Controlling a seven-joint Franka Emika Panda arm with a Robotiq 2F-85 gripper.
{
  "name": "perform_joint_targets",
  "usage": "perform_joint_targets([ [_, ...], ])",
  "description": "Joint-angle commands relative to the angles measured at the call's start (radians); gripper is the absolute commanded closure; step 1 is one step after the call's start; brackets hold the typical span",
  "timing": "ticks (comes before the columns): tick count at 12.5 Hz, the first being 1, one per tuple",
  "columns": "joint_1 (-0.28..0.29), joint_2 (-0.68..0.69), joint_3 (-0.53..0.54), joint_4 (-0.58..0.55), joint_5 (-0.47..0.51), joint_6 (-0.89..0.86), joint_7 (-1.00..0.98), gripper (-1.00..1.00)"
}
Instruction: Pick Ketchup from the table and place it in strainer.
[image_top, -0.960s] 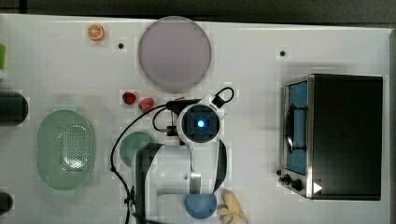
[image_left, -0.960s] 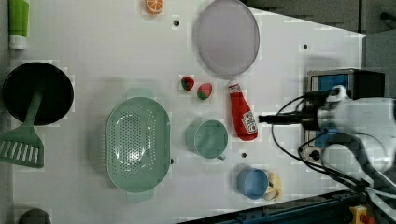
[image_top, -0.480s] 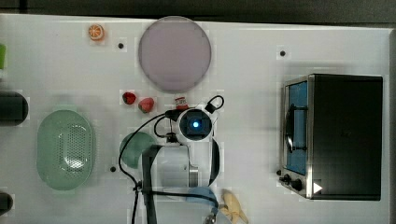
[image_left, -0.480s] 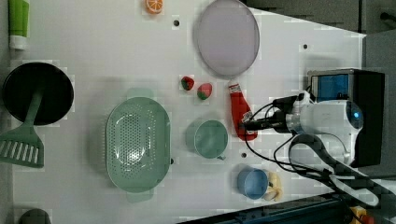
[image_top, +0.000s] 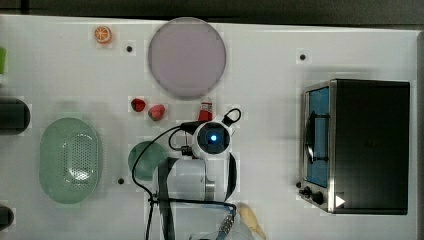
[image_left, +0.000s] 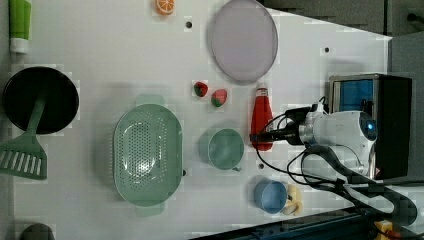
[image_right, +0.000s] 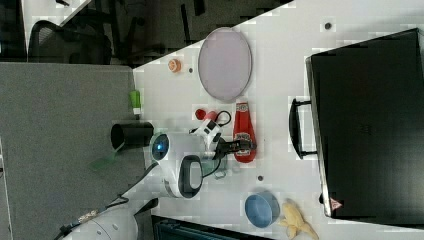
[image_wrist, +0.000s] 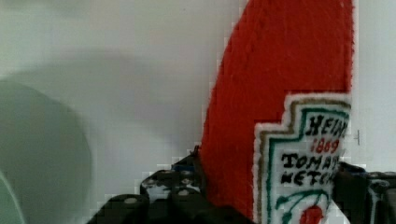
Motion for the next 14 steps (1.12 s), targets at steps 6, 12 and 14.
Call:
perform_joint_targets([
  [6, 0.007, -0.246, 0.044, 0.026, -0.002, -0.124, -0.014, -0.29],
  [12, 0.034, -0.533, 0.175, 0.157, 0.026, -0.580, 0.190, -0.29],
  [14, 0.055, -0.541, 0.250, 0.192, 0.082, -0.624, 0.346, -0.29],
])
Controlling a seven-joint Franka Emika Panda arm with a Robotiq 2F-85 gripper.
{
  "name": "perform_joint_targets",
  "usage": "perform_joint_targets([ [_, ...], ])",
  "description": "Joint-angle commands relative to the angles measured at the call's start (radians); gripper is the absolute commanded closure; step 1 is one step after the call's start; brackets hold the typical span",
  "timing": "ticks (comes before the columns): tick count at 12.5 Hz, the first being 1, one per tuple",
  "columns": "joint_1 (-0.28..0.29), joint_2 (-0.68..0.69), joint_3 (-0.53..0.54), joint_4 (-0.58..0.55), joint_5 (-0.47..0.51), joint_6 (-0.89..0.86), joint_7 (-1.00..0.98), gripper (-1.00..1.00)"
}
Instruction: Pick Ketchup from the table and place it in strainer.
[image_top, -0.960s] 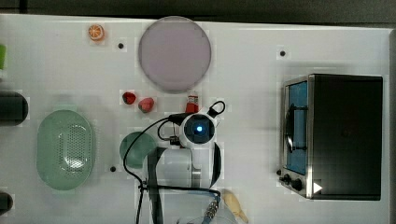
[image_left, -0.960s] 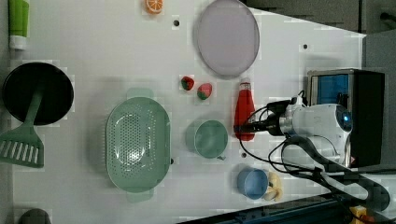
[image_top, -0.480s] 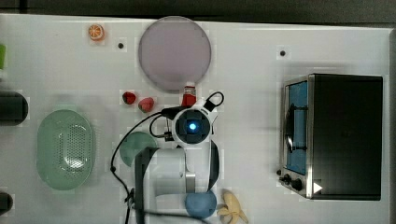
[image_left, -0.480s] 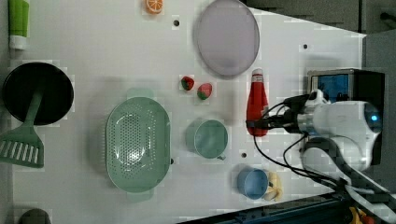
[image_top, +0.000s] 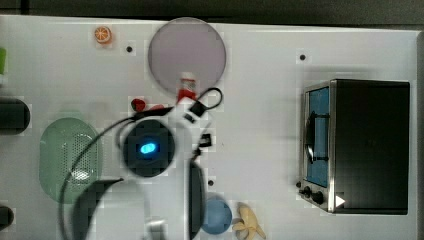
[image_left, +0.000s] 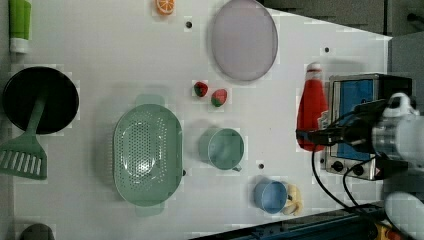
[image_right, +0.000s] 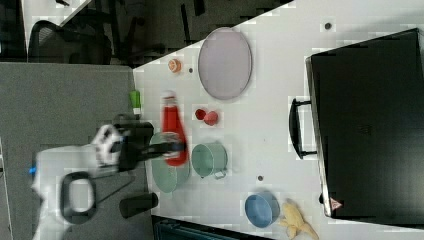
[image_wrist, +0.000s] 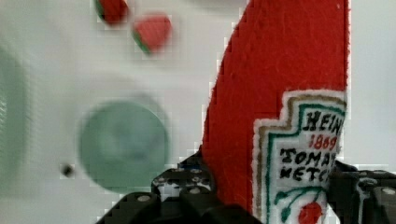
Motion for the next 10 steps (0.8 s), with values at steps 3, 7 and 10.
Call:
perform_joint_targets([
  [3, 0.079, 0.046, 0.220, 0.079, 0.129, -0.042, 0.392, -0.29],
  [7, 0.087, 0.154, 0.394, 0.102, 0.128, 0.092, 0.601, -0.29],
  [10, 0.093, 0.265, 0.467, 0.102, 0.113, 0.228, 0.764, -0.29],
])
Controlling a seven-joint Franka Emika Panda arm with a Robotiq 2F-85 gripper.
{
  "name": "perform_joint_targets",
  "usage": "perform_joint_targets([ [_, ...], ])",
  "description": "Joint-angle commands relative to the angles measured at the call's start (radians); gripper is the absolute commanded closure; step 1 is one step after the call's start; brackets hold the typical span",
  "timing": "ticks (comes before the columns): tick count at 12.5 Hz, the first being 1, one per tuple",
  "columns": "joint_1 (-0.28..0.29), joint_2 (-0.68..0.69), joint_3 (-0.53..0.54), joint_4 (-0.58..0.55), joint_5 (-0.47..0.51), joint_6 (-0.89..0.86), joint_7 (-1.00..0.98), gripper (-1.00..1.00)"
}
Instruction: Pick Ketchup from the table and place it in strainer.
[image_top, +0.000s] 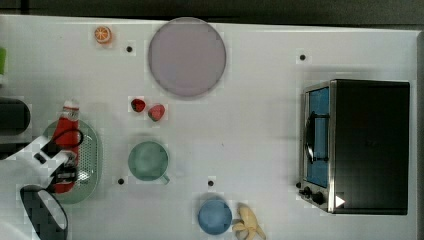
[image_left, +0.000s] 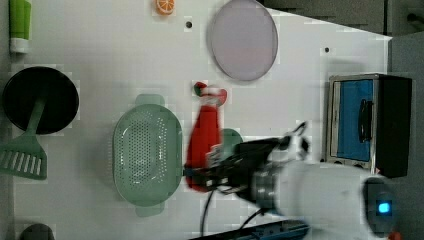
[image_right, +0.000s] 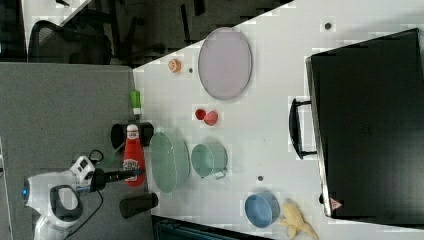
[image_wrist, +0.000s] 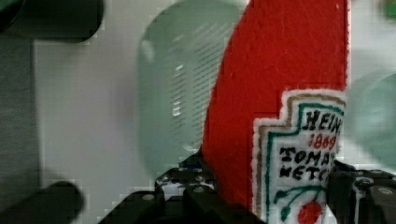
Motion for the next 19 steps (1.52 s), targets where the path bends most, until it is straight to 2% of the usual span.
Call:
perform_joint_targets([
  [1, 0.000, 0.073, 0.031, -0.003, -0.026, 0.084, 0.235, -0.29],
  [4, 0.007, 0.191, 0.030, -0.006, -0.128, 0.172, 0.255, -0.29],
  [5, 0.007, 0.230, 0.027, -0.006, -0.147, 0.198, 0.257, -0.37],
  [8, 0.013, 0.330, 0.025, -0.007, -0.156, 0.249, 0.271, -0.98],
  [10, 0.015, 0.346, 0.025, -0.005, -0.156, 0.276, 0.272, -1.00],
  [14, -0.030, 0.241, 0.024, -0.003, -0.144, 0.265, 0.292, -1.00],
  [17, -0.108, 0.116, 0.016, 0.003, -0.130, 0.211, 0.292, -1.00],
  [19, -0.165, 0.025, -0.026, 0.012, -0.130, 0.120, 0.292, -1.00],
])
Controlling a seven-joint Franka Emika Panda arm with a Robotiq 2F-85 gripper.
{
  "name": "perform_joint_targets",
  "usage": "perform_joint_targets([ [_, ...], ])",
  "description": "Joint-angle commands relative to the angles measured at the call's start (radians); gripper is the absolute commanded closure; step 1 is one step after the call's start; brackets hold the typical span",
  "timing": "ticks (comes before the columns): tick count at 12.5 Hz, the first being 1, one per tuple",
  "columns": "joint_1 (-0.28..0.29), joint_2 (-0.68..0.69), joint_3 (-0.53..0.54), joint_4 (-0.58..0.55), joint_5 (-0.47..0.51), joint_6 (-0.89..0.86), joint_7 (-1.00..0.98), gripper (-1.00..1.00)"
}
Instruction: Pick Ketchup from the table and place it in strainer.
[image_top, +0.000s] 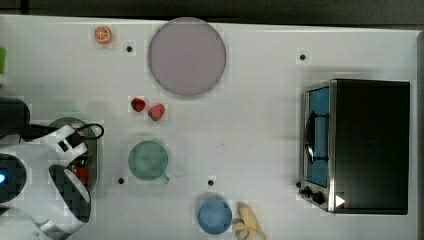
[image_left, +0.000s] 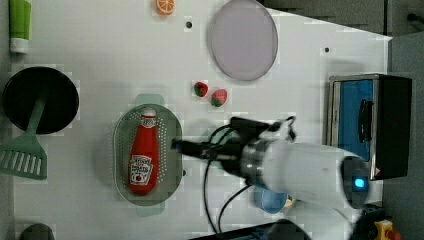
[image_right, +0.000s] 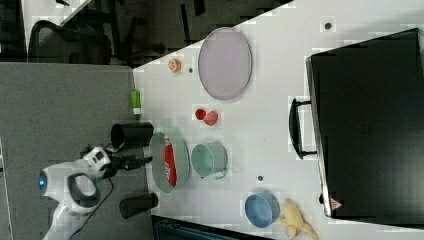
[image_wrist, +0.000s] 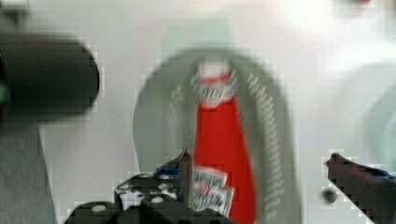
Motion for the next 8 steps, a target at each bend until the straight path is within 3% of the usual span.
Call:
perform_joint_targets([
  [1, -0.109, -0.131, -0.083, 0.031, 0.005, -0.117, 0.065, -1.00],
  [4, -0.157, -0.272, -0.222, 0.054, 0.005, -0.278, 0.041, -1.00],
  [8, -0.164, -0.407, -0.418, 0.128, 0.005, -0.536, 0.000, -1.00],
])
